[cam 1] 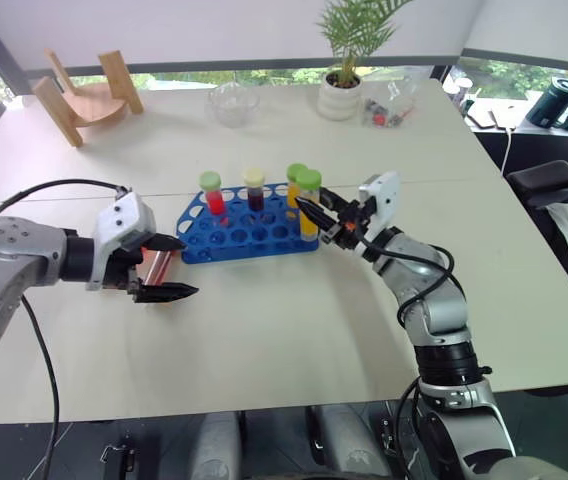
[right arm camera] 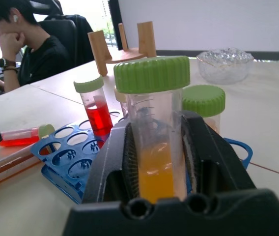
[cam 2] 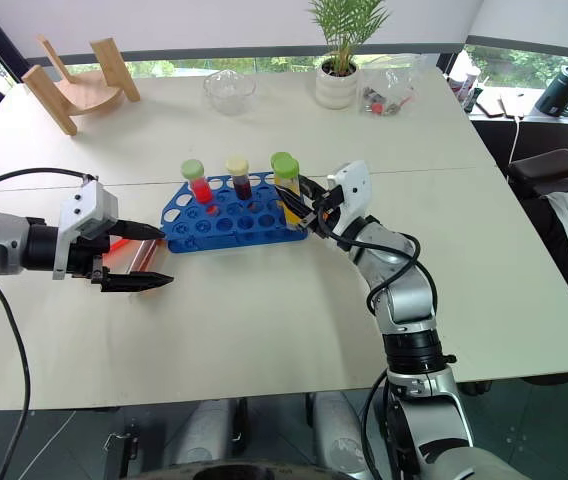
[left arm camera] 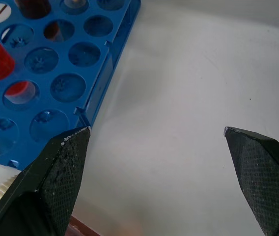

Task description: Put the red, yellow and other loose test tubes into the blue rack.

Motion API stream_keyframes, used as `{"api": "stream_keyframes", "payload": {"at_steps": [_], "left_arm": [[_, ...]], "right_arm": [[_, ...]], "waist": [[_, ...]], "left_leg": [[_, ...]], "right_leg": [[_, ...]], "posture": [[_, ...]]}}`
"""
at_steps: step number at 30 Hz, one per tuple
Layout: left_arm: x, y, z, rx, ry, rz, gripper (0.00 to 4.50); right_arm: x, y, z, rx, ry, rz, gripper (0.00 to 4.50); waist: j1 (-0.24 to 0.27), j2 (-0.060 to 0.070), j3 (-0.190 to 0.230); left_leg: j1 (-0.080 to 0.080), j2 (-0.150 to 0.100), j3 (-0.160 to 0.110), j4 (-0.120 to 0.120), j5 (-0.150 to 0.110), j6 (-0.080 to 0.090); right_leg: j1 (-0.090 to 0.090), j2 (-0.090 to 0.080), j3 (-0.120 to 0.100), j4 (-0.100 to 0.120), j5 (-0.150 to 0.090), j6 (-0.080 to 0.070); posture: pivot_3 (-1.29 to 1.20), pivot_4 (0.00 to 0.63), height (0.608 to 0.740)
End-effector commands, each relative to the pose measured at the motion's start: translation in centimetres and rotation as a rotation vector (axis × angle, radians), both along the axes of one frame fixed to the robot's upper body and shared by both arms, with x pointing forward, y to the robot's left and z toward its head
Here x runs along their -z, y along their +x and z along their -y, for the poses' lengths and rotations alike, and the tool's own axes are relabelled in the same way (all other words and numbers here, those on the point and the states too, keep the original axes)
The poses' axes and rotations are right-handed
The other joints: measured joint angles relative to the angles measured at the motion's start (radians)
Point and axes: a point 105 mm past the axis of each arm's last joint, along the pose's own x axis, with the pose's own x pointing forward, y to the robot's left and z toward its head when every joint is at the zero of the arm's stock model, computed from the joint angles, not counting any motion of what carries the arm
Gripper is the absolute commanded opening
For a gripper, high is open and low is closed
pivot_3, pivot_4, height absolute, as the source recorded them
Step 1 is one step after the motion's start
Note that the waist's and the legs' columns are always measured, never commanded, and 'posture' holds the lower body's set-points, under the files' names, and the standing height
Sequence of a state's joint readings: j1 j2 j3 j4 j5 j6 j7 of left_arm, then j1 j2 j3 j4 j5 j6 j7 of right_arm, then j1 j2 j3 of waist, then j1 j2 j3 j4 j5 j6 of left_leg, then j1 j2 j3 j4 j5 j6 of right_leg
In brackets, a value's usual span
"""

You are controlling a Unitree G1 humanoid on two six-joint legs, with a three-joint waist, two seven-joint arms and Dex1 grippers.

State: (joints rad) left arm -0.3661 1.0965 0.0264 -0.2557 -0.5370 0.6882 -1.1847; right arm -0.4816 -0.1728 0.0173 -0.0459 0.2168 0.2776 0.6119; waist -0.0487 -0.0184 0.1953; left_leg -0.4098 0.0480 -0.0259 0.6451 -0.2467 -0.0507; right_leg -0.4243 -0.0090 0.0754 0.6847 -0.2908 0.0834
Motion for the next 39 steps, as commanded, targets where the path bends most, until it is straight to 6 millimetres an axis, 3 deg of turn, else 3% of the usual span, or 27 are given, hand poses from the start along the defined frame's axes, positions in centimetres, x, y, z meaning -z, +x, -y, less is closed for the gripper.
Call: {"api": "stream_keyframes", "payload": {"at_steps": [1, 18, 22, 25, 29, 33, 36, 39], "left_arm": [[-0.5, -0.1, 0.0, 0.014, 0.018, 0.022, 4.5], [0.0, -0.6, 0.3, -0.001, 0.019, 0.027, 4.5], [-0.1, -0.6, 0.1, -0.013, 0.01, 0.027, 4.5], [-0.7, 0.1, -0.2, -0.073, -0.016, 0.049, 4.5], [-2.5, 1.5, -0.9, -0.17, -0.03, 0.091, 4.5], [-3.1, 2.4, -4.5, -0.346, 0.115, -0.01, 4.5], [-3.7, 1.8, -5.6, -0.334, 0.196, -0.118, 4.5], [-3.5, 3.0, -6.4, -0.407, 0.281, -0.202, 4.5]], "right_arm": [[-0.4, 0.4, -0.4, 0.003, 0.009, 0.027, 0.82], [0.9, 0.9, -1.5, -0.017, -0.021, 0.045, 0.82], [0.9, 0.0, -1.5, -0.029, -0.024, 0.049, 2.77], [-0.2, -0.9, -1.8, -0.059, -0.014, 0.056, 4.37], [-2.4, -2.7, -1.9, -0.164, -0.077, 0.078, 4.45], [-3.8, -5.7, -1.2, -0.393, -0.279, 0.032, 4.45], [-2.3, -9.1, 0.3, -0.613, -0.505, -0.133, 4.45], [-1.0, -11.5, 1.3, -0.755, -0.614, -0.241, 4.45]], "waist": [[0.001, 0.0, 0.0], [0.002, 0.0, 0.0], [0.002, 0.0, 0.0], [0.003, 0.0, 0.0], [0.005, 0.0, 0.0], [0.004, 0.0, 0.0], [0.005, 0.0, 0.0], [0.011, -0.001, 0.0]], "left_leg": [[0.0, 0.0, 0.0, 0.0, 0.0, 0.0], [0.0, 0.0, 0.0, 0.001, 0.0, 0.0], [0.0, 0.0, 0.0, 0.001, 0.0, 0.0], [0.0, 0.0, 0.0, 0.001, 0.0, 0.0], [0.0, 0.0, -0.001, 0.002, 0.0, 0.0], [0.0, -0.001, -0.001, 0.002, 0.0, 0.0], [0.0, -0.001, -0.001, 0.001, 0.0, 0.0], [0.0, -0.001, -0.002, 0.001, -0.002, 0.004]], "right_leg": [[0.0, 0.0, 0.0, 0.0, 0.0, 0.0], [0.001, 0.0, 0.0, 0.0, 0.0, 0.0], [0.001, 0.0, 0.0, 0.0, 0.0, 0.0], [0.001, 0.0, 0.0, 0.0, 0.0, 0.0], [0.001, 0.0, 0.0, 0.0, 0.0, 0.0], [0.002, 0.0, 0.0, 0.0, 0.0, 0.0], [0.001, 0.0, -0.001, 0.0, 0.0, 0.0], [0.002, 0.0, -0.002, -0.001, -0.002, 0.0]], "posture": [[0.0, 0.15, 0.74], [0.0, 0.15, 0.74], [0.0, 0.15, 0.74], [0.0, 0.15, 0.74], [0.0, 0.15, 0.74], [0.0, 0.15, 0.74], [0.0, 0.15, 0.74], [0.0, 0.15, 0.74]]}}
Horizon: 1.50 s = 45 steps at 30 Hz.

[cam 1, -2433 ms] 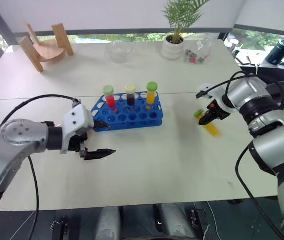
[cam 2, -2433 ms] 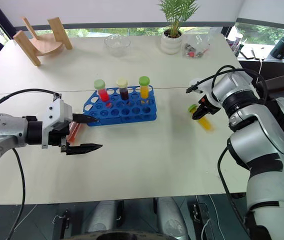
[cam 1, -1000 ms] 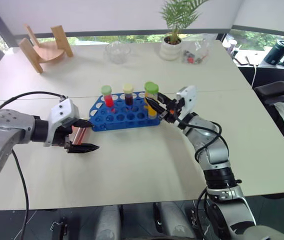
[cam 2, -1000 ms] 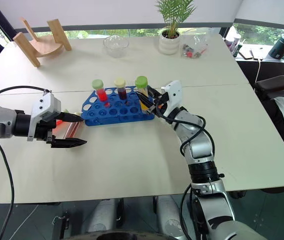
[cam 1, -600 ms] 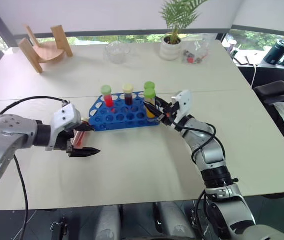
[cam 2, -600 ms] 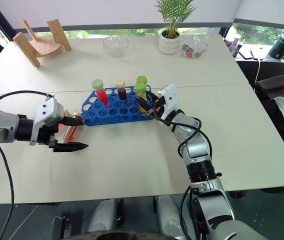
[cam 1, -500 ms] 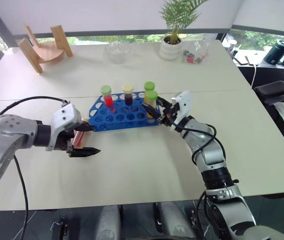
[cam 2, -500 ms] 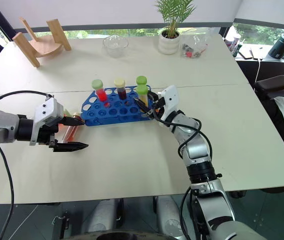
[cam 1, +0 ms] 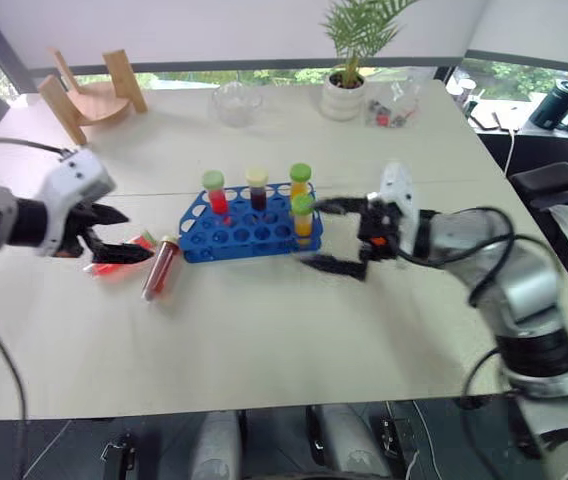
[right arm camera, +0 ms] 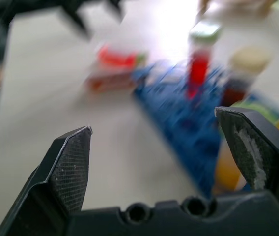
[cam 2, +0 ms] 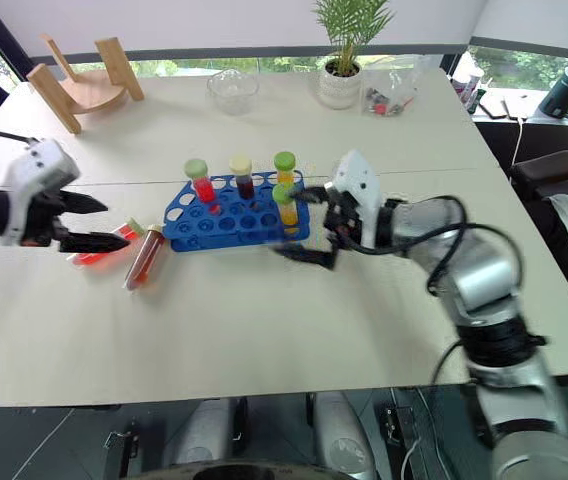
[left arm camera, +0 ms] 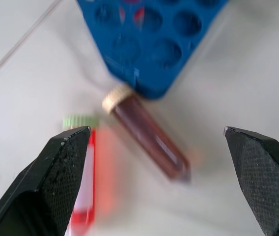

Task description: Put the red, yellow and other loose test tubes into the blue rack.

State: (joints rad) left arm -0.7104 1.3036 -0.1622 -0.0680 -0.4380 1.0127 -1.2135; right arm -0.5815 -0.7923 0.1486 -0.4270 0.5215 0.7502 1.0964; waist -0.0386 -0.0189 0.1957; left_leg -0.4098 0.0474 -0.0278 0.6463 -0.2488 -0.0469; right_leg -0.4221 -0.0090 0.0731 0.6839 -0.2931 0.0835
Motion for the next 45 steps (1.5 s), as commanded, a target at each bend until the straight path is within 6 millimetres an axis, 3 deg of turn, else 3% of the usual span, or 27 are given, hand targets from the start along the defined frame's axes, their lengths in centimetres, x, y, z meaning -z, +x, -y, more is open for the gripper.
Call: {"api": "stream_keyframes", "payload": {"at_steps": [1, 7, 11, 19, 28, 31, 36, 37, 40, 43, 45], "left_arm": [[0.7, 0.9, -1.0, -0.084, 0.078, -0.113, 4.5], [2.9, 2.8, 0.6, -0.196, 0.03, -0.344, 4.5], [3.6, 3.4, 0.1, -0.207, 0.067, -0.377, 4.5], [5.6, 4.0, 1.1, -0.259, 0.081, -0.465, 4.5], [8.5, 5.3, 2.2, -0.241, 0.139, -0.479, 4.5], [9.7, 5.9, 2.0, -0.243, 0.189, -0.457, 3.65], [10.8, 6.0, 2.1, -0.231, 0.187, -0.469, 1.09], [10.9, 6.0, 2.0, -0.228, 0.191, -0.472, 0.86], [11.4, 5.0, 0.8, -0.249, 0.192, -0.505, 0.85], [9.7, 3.6, -2.1, -0.202, 0.17, -0.423, 0.85], [8.4, 3.2, -2.8, -0.163, 0.129, -0.337, 0.85]], "right_arm": [[0.8, -3.2, -0.8, -0.191, -0.061, -0.112, 4.45], [2.5, -3.5, -2.2, -0.191, -0.06, -0.099, 4.45], [2.1, -3.8, -2.9, -0.175, -0.016, -0.105, 4.45], [1.6, -3.6, -3.9, -0.117, 0.078, -0.099, 4.45], [2.6, -2.0, -4.7, -0.023, 0.135, -0.059, 4.45], [3.2, -2.0, -5.1, -0.02, 0.133, -0.061, 4.5], [3.4, -1.5, -5.2, 0.021, 0.126, -0.037, 4.5], [3.5, -1.4, -5.1, 0.033, 0.12, -0.031, 4.5], [4.1, -1.6, -4.6, 0.029, 0.075, -0.038, 4.5], [3.8, -2.6, -3.6, 0.014, 0.064, -0.069, 4.5], [3.4, -3.2, -3.1, 0.006, 0.075, -0.085, 4.5]], "waist": [[-0.001, 0.0, 0.0], [-0.007, -0.001, 0.0], [-0.011, -0.001, 0.0], [-0.003, -0.001, 0.0], [-0.005, 0.0, 0.0], [-0.002, 0.001, -0.001], [-0.003, 0.003, -0.002], [-0.002, 0.003, -0.003], [-0.004, 0.005, -0.004], [-0.021, 0.005, -0.004], [-0.037, 0.005, -0.004]], "left_leg": [[0.0, 0.0, -0.001, 0.0, 0.0, 0.0], [-0.001, 0.0, 0.0, 0.002, 0.0, 0.0], [-0.003, 0.0, 0.0, 0.002, 0.0, 0.001], [-0.004, -0.001, -0.001, 0.003, 0.0, 0.001], [-0.004, -0.001, -0.002, 0.003, 0.0, 0.001], [0.001, -0.001, -0.002, 0.003, 0.0, 0.001], [0.003, -0.001, -0.002, 0.005, 0.0, 0.001], [0.004, -0.001, -0.002, 0.005, 0.0, 0.001], [0.005, -0.001, -0.003, 0.004, 0.0, 0.001], [0.006, -0.001, -0.002, 0.003, 0.0, 0.001], [0.006, 0.0, -0.002, 0.001, -0.001, 0.001]], "right_leg": [[0.0, 0.0, 0.0, 0.0, 0.0, 0.0], [0.0, 0.001, 0.001, 0.0, 0.0, 0.001], [-0.003, 0.001, 0.001, 0.001, 0.0, 0.001], [-0.003, 0.0, 0.0, 0.001, 0.0, 0.001], [-0.003, 0.0, -0.001, 0.002, 0.0, 0.001], [0.002, 0.0, -0.001, 0.003, 0.0, 0.001], [0.005, 0.0, -0.001, 0.003, 0.0, 0.001], [0.006, 0.0, -0.001, 0.003, 0.0, 0.001], [0.008, 0.0, -0.001, 0.003, -0.001, 0.001], [0.008, 0.0, 0.0, 0.003, -0.001, 0.001], [0.006, 0.0, 0.0, 0.003, -0.001, 0.0]], "posture": [[0.0, 0.15, 0.74], [0.0, 0.15, 0.74], [0.0, 0.15, 0.74], [0.0, 0.15, 0.74], [0.0, 0.15, 0.74], [0.0, 0.15, 0.74], [0.0, 0.15, 0.74], [0.0, 0.15, 0.74], [0.0, 0.15, 0.74], [0.0, 0.15, 0.74], [0.0, 0.15, 0.74]]}}
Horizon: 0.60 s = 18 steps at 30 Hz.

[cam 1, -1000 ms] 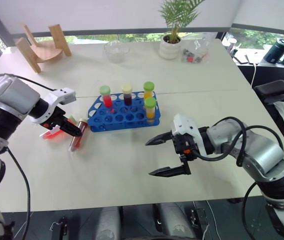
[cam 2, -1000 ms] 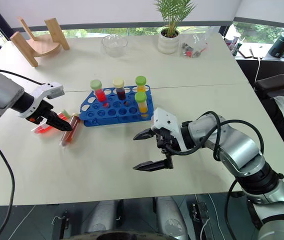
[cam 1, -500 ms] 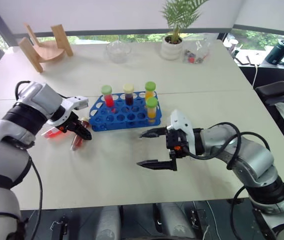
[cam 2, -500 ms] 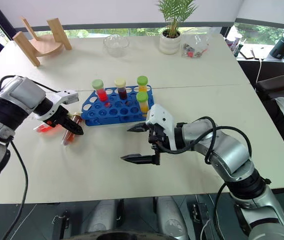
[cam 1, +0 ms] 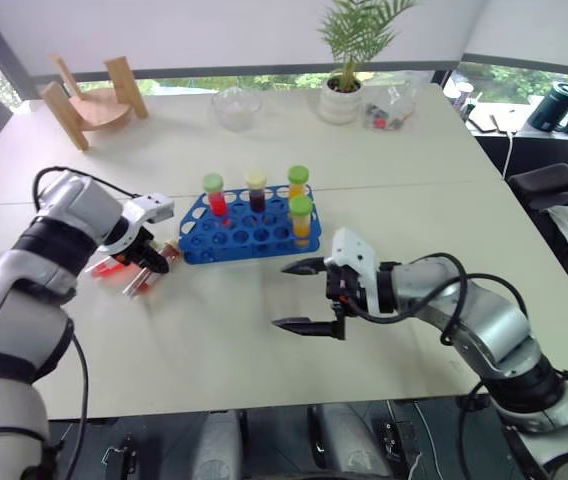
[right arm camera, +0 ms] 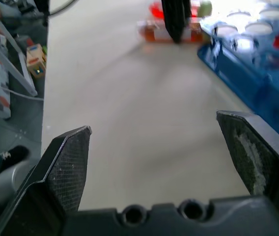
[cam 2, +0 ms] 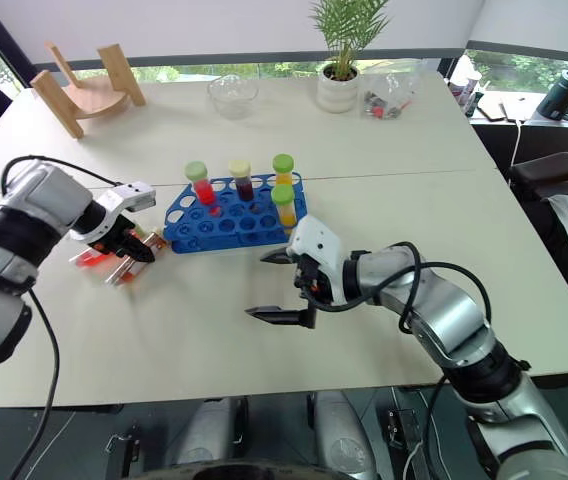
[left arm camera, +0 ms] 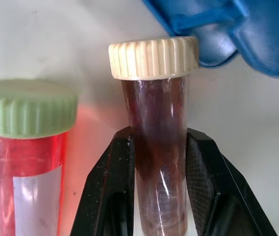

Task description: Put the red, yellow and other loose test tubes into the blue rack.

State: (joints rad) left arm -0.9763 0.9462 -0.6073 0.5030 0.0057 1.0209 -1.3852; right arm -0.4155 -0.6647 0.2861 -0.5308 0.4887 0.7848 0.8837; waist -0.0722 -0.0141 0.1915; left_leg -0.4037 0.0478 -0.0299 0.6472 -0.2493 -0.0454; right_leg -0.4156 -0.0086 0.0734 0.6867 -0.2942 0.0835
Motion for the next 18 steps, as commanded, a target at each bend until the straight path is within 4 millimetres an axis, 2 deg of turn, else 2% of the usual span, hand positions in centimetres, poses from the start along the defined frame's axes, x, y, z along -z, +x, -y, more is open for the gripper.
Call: {"api": "stream_keyframes", "payload": {"at_steps": [1, 3, 6, 9, 13, 16, 18], "left_arm": [[-2.6, -0.7, -2.0, 0.067, -0.095, 0.188, 0.85], [-6.3, -1.4, -2.1, 0.095, -0.347, 0.371, 0.85], [-11.2, -1.9, -3.0, -0.022, -0.679, 0.626, 0.85], [-13.1, -1.5, -2.0, -0.073, -0.811, 0.801, 0.85], [-15.2, -1.6, 3.8, 0.003, -0.99, 1.021, 0.85], [-15.2, -1.4, 8.3, 0.05, -1.068, 1.124, 0.85], [-14.5, -1.1, 10.5, 0.064, -1.117, 1.119, 0.85]], "right_arm": [[-2.1, -1.5, 0.5, -0.045, 0.046, 0.023, 4.5], [-2.6, -1.8, 0.9, -0.046, 0.051, 0.014, 4.5], [-4.0, -1.6, 0.8, -0.044, 0.086, 0.012, 4.5], [-5.2, -1.4, 1.2, -0.05, 0.111, 0.001, 4.5], [-6.8, -1.0, 1.4, -0.062, 0.126, -0.008, 4.5], [-7.1, -0.4, 1.4, -0.056, 0.111, -0.015, 4.5], [-7.1, -0.2, 1.5, -0.052, 0.1, -0.021, 4.5]], "waist": [[-0.008, 0.0, 0.0], [-0.004, -0.001, 0.0], [0.01, -0.005, 0.003], [0.032, -0.006, 0.003], [0.065, -0.006, 0.003], [0.065, -0.008, 0.002], [0.061, -0.009, 0.002]], "left_leg": [[0.0, 0.001, 0.0, 0.0, -0.001, 0.001], [-0.003, 0.002, -0.001, -0.001, -0.001, 0.001], [-0.006, 0.002, -0.003, 0.001, -0.001, 0.001], [-0.006, 0.0, -0.002, 0.004, -0.001, 0.001], [-0.002, -0.001, -0.003, 0.007, -0.001, 0.001], [-0.005, -0.001, -0.004, 0.013, -0.001, 0.0], [-0.005, -0.002, -0.003, 0.014, -0.001, 0.0]], "right_leg": [[-0.001, 0.001, 0.0, 0.0, 0.0, -0.001], [-0.006, 0.001, 0.0, 0.003, -0.002, -0.003], [-0.009, 0.001, -0.004, 0.006, -0.002, -0.005], [-0.006, -0.001, -0.005, 0.005, -0.002, -0.003], [0.006, -0.003, -0.005, -0.004, 0.0, 0.002], [0.007, -0.004, -0.005, -0.005, 0.003, 0.006], [0.007, -0.004, -0.004, -0.005, 0.004, 0.006]], "posture": [[0.0, 0.15, 0.74], [0.0, 0.15, 0.74], [0.0, 0.15, 0.74], [0.0, 0.15, 0.74], [0.0, 0.15, 0.74], [0.0, 0.15, 0.74], [0.0, 0.15, 0.74]]}}
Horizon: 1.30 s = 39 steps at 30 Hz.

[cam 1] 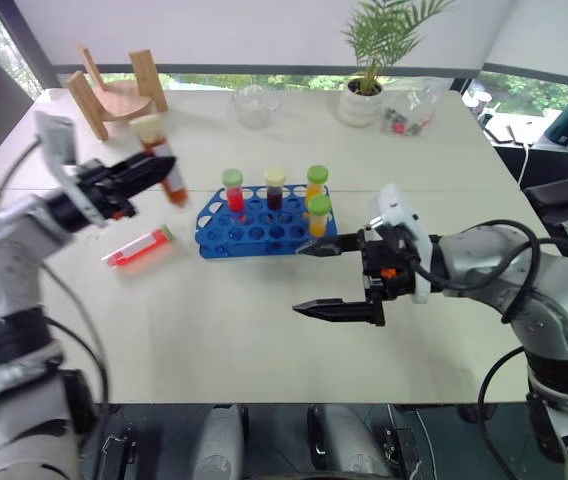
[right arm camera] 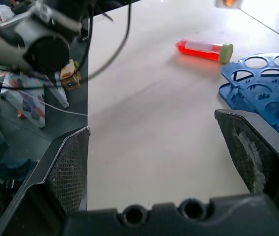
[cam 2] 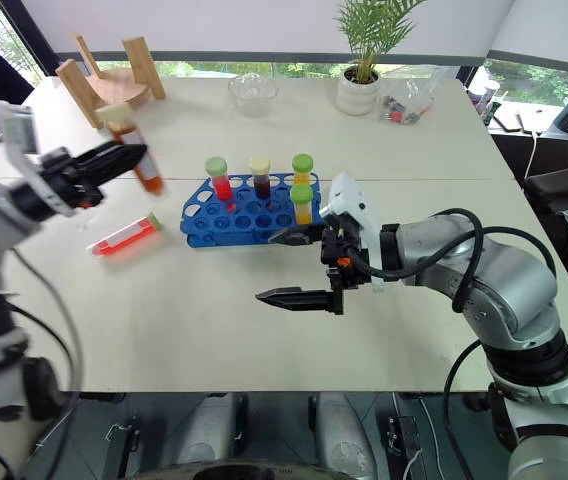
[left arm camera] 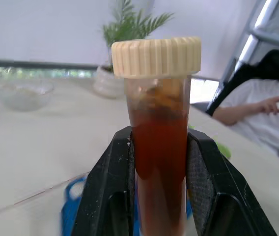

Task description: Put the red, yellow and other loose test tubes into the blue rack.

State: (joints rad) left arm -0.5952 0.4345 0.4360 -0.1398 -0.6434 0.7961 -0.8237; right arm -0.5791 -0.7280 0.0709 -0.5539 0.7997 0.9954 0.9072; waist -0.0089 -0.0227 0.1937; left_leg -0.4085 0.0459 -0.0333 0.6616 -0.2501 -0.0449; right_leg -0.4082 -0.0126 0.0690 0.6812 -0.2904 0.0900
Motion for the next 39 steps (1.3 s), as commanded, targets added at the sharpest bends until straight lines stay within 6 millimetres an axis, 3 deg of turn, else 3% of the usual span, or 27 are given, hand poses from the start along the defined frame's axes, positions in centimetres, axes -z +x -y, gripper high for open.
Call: {"api": "stream_keyframes", "payload": {"at_steps": [1, 5, 12, 24, 31, 39], "left_arm": [[-1.4, -0.5, 2.9, 0.016, -0.014, 0.127, 0.85], [2.5, 0.7, 6.0, 0.034, 0.068, 0.122, 0.85], [7.3, 2.3, 8.2, 0.025, 0.133, 0.093, 0.85], [9.1, 3.5, 8.2, -0.034, 0.22, 0.138, 0.85], [9.5, 2.7, 9.7, 0.021, 0.209, 0.132, 0.85], [9.8, 2.9, 9.7, 0.0, 0.247, 0.153, 0.85]], "right_arm": [[-0.7, 0.3, 0.2, -0.005, -0.008, 0.014, 4.5], [-0.4, 0.2, 0.7, 0.01, -0.046, 0.011, 4.5], [-0.6, 0.4, 1.4, 0.052, -0.064, 0.029, 4.5], [-0.9, 0.9, 0.7, 0.088, -0.029, 0.039, 4.5], [-0.6, 0.9, 0.7, 0.097, -0.022, 0.034, 4.5], [-0.6, 0.9, 0.4, 0.098, -0.009, 0.032, 4.5]], "waist": [[-0.003, 0.0, 0.0], [-0.01, 0.002, -0.001], [-0.005, 0.002, 0.0], [-0.005, 0.002, 0.0], [-0.004, 0.002, 0.0], [-0.004, 0.002, 0.0]], "left_leg": [[0.0, 0.0, 0.0, 0.0, 0.0, 0.0], [0.002, 0.0, 0.001, -0.001, 0.0, 0.0], [0.001, 0.0, 0.001, -0.002, 0.0, 0.001], [0.001, 0.0, 0.001, -0.001, -0.001, 0.001], [0.001, 0.0, 0.001, -0.001, -0.001, 0.001], [0.001, 0.0, 0.001, -0.002, -0.001, 0.001]], "right_leg": [[0.0, 0.0, 0.001, 0.0, 0.0, 0.0], [0.0, 0.002, 0.002, 0.0, 0.001, -0.001], [-0.001, 0.002, 0.002, 0.0, 0.0, -0.001], [-0.001, 0.002, 0.002, 0.0, 0.0, -0.001], [-0.001, 0.002, 0.002, 0.0, 0.0, -0.001], [-0.001, 0.002, 0.002, -0.001, 0.0, -0.001]], "posture": [[0.0, 0.15, 0.74], [0.0, 0.15, 0.74], [0.0, 0.15, 0.74], [0.0, 0.15, 0.74], [0.0, 0.15, 0.74], [0.0, 0.15, 0.74]]}}
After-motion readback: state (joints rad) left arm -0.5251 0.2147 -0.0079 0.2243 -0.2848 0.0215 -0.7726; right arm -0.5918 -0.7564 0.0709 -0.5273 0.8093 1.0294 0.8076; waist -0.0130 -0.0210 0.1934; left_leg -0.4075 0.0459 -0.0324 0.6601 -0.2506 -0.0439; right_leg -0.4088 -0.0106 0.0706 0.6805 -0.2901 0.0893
